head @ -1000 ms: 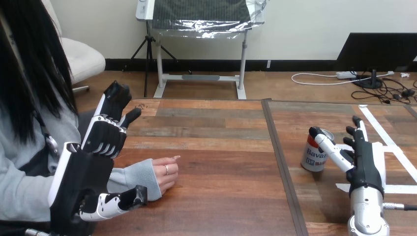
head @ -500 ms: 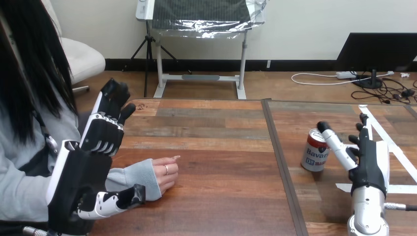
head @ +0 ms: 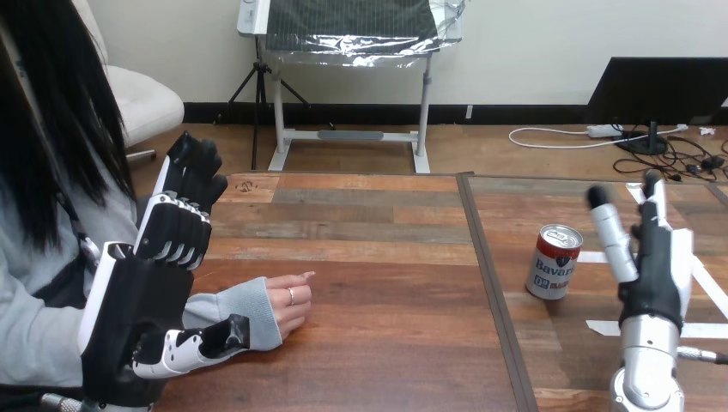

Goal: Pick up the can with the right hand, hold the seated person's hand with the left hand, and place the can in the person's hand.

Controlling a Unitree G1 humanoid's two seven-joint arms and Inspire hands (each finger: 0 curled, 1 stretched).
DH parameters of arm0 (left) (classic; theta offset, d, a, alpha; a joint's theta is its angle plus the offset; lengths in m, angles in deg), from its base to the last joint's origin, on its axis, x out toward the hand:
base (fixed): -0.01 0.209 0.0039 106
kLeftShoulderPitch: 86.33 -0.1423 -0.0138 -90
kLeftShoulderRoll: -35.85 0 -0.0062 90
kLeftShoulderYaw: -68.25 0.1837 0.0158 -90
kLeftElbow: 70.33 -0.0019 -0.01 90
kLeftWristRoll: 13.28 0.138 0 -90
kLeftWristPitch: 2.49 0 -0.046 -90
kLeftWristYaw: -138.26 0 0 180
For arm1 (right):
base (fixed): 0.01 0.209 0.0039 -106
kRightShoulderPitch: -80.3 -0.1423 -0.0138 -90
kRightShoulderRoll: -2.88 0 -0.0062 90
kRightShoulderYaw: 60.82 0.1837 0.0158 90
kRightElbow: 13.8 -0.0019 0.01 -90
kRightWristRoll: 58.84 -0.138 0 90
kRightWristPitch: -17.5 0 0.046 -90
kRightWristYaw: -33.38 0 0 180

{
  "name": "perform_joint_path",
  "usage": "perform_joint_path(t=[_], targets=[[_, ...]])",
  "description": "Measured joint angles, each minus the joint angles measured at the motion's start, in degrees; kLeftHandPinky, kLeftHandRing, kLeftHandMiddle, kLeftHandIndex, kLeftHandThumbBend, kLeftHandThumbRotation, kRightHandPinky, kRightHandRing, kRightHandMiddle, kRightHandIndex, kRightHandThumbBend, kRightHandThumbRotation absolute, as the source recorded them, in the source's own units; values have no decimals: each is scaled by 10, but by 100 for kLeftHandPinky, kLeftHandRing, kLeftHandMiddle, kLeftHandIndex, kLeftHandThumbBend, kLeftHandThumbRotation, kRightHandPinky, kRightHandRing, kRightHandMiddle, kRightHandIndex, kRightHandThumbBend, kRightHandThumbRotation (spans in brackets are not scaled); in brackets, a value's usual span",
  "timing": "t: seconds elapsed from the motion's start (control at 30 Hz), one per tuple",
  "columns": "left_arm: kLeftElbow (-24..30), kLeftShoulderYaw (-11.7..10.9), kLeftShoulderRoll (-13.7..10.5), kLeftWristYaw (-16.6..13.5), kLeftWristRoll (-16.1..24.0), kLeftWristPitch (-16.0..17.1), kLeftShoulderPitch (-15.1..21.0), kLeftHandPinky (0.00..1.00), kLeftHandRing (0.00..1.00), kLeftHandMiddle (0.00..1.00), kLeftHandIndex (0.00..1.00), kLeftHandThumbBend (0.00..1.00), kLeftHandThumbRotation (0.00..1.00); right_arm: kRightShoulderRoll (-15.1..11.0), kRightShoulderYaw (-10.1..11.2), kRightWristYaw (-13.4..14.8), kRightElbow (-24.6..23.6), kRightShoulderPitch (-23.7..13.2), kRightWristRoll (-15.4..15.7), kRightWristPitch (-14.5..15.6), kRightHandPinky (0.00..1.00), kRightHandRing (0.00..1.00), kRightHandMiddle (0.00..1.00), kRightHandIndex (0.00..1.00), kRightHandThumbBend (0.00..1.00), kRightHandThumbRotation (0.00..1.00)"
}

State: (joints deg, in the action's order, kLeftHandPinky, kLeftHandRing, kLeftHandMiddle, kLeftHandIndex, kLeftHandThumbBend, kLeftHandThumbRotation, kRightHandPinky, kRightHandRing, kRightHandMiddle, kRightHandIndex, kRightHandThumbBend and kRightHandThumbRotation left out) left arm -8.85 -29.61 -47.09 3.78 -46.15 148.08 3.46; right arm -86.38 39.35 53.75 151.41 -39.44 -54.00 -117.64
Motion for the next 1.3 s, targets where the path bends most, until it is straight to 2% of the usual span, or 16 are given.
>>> perform_joint_path(t=[0.2, 0.4, 0.7, 1.1, 1.3], targets=[[0, -1, 4, -4, 0, -1, 0, 100, 100, 100, 100, 100, 48, 7, 19, -33, -4, 0, -32, -35, 99, 100, 100, 100, 100, 95], [0, -1, 4, -1, 1, -1, 0, 100, 100, 100, 100, 100, 49, 18, 32, -54, -10, 0, -55, -75, 97, 100, 100, 100, 100, 95], [0, -1, 5, 5, -1, -1, 3, 100, 100, 100, 100, 100, 49, 47, 59, -147, -32, -1, -130, -113, 94, 98, 99, 100, 100, 95], [-2, -1, 6, 20, -5, -1, 5, 100, 100, 100, 100, 100, 49, 92, 97, -293, -53, -11, -238, -116, 96, 99, 100, 100, 100, 94], [-2, -1, 9, 21, -5, -1, 7, 100, 100, 100, 100, 100, 49, 97, 108, -301, -53, -17, -243, -105, 96, 99, 100, 100, 100, 90]])
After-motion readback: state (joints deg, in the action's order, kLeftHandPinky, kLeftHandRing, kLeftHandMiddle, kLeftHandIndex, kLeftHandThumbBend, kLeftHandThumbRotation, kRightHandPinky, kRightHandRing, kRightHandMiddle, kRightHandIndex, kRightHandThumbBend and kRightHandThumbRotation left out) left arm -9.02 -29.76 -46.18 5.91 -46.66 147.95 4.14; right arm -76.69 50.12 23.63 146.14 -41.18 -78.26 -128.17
